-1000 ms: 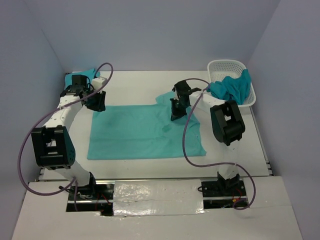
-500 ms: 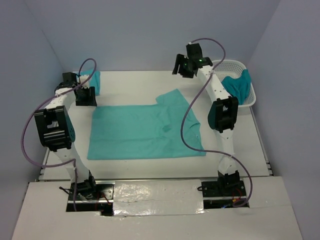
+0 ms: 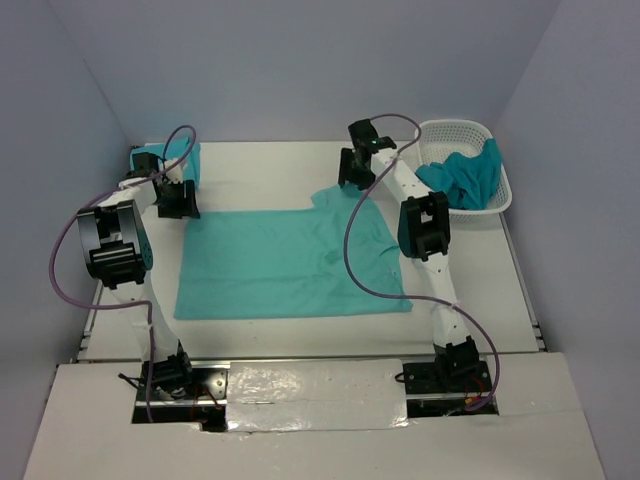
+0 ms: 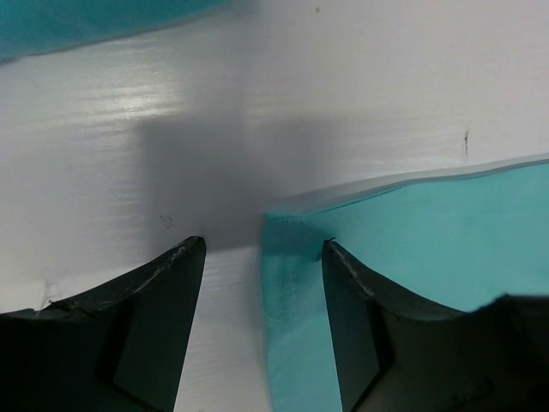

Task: Fold and stack the t-shirts
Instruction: Grap the side of the flattened tshirt furthest away from the robot with both arms, then fold the other side of the tshirt into a rectangle

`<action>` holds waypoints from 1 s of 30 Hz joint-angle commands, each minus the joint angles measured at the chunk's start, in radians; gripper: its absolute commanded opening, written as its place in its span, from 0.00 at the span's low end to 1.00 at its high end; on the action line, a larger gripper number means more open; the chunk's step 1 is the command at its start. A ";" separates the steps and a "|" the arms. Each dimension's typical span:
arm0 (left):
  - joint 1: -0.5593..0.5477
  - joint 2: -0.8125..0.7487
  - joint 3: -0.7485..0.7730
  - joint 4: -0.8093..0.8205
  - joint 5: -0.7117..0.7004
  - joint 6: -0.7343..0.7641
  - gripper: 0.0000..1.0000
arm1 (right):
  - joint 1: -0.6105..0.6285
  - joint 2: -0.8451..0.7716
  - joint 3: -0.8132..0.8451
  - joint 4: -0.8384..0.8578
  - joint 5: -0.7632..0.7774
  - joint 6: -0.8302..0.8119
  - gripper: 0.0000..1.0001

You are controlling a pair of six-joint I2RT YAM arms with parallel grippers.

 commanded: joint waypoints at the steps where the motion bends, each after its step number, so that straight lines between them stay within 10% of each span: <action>1: 0.002 0.036 0.001 0.022 0.063 -0.026 0.69 | 0.010 0.015 -0.041 -0.071 0.032 0.003 0.64; 8: -0.029 0.058 0.022 -0.013 0.118 0.039 0.55 | 0.005 0.038 -0.001 -0.054 0.047 0.012 0.46; 11: -0.041 0.058 0.024 -0.024 0.126 0.055 0.02 | 0.001 0.026 -0.021 -0.033 0.060 0.012 0.12; 20: -0.041 -0.048 0.001 -0.024 0.207 0.163 0.00 | 0.001 -0.218 -0.315 0.103 0.041 -0.040 0.00; 30: -0.039 -0.226 -0.105 -0.185 0.212 0.473 0.00 | 0.016 -0.762 -1.088 0.409 -0.092 0.045 0.00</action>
